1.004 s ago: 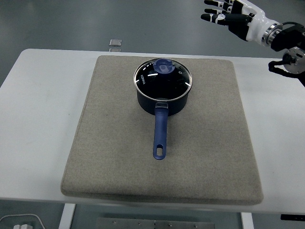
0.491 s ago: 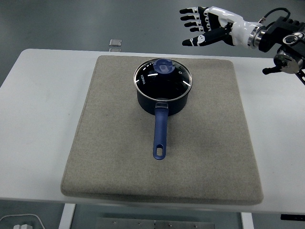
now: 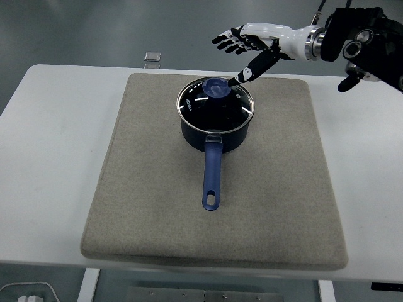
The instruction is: Lift the pot lid and place it to the right of the pot.
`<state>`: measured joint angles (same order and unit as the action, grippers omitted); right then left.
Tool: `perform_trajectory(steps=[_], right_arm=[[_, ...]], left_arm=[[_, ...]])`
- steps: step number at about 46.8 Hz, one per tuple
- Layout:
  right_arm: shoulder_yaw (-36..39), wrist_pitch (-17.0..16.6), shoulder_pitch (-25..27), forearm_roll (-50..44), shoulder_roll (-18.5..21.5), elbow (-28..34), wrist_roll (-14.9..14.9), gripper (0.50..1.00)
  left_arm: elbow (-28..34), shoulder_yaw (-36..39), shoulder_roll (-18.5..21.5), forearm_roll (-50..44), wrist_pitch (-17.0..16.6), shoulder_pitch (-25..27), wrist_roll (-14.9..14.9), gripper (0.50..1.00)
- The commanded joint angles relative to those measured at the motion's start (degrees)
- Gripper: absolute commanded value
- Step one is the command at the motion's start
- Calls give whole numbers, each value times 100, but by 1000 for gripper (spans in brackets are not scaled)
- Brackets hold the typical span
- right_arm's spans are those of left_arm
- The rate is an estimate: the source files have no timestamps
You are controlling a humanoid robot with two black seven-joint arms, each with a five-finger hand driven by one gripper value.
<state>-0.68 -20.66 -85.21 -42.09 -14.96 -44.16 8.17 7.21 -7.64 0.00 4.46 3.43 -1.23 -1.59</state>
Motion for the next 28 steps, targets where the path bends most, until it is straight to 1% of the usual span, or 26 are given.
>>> perform_trajectory(steps=[1, 12, 24, 28], right_arm=[[-134, 1, -110, -255, 80, 4, 0, 930], [-301, 9, -163, -1424, 362, 4, 0, 930], [-424, 18, -286, -2039, 599, 13, 0, 928], [-512, 27, -321, -2206, 617, 13, 0, 926]], left_arm=[[0, 0, 0, -7, -1, 0, 1, 1000], [0, 0, 0, 2, -1, 0, 1, 1000], [0, 0, 0, 2, -1, 0, 1, 1000], [0, 0, 0, -7, -1, 0, 1, 1000]])
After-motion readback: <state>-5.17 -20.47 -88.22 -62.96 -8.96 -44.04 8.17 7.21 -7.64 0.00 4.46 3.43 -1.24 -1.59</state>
